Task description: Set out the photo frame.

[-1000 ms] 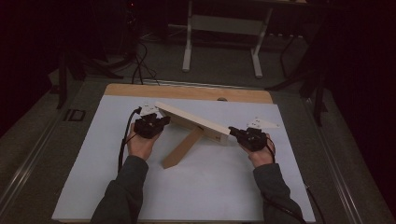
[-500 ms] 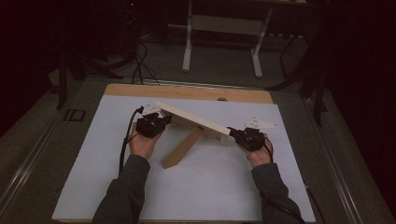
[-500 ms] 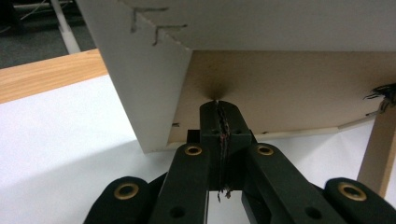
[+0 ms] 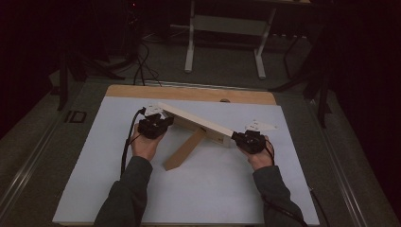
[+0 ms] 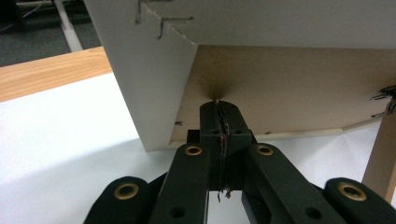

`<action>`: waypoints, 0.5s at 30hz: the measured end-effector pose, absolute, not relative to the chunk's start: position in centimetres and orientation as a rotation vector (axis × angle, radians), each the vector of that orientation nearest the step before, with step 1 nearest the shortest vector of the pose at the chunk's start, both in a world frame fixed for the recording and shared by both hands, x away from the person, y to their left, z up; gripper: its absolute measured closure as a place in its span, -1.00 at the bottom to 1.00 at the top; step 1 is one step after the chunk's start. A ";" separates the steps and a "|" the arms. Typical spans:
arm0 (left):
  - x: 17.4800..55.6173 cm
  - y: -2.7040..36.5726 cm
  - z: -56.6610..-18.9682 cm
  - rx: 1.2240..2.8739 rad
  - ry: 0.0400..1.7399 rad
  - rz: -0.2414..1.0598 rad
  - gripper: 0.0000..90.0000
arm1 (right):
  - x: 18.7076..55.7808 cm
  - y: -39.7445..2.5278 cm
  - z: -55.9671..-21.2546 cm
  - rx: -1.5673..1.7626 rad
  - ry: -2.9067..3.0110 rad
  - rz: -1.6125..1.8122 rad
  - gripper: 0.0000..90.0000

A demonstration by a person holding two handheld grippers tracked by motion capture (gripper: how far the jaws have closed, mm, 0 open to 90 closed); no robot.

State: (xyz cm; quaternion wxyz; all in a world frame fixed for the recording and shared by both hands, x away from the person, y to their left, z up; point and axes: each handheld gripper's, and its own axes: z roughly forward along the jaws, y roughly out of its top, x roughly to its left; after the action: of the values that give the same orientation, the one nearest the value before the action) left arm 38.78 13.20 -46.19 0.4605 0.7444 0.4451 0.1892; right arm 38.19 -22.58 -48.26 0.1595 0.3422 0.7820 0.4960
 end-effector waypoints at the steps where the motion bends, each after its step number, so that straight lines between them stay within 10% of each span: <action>1: 38.8 13.2 -46.2 1.832 1.096 0.466 1.00 | 38.2 -22.6 -48.3 0.978 2.235 1.418 0.99; 15: 39.0 12.7 -46.0 1.827 1.104 0.478 1.00 | 37.8 -22.4 -48.4 0.965 2.238 1.432 0.99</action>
State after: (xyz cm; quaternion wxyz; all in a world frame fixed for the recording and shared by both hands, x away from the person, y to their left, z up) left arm 39.00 12.65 -46.00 0.4590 0.7420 0.4484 0.1943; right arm 37.82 -22.41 -48.41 0.1567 0.3373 0.7819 0.5003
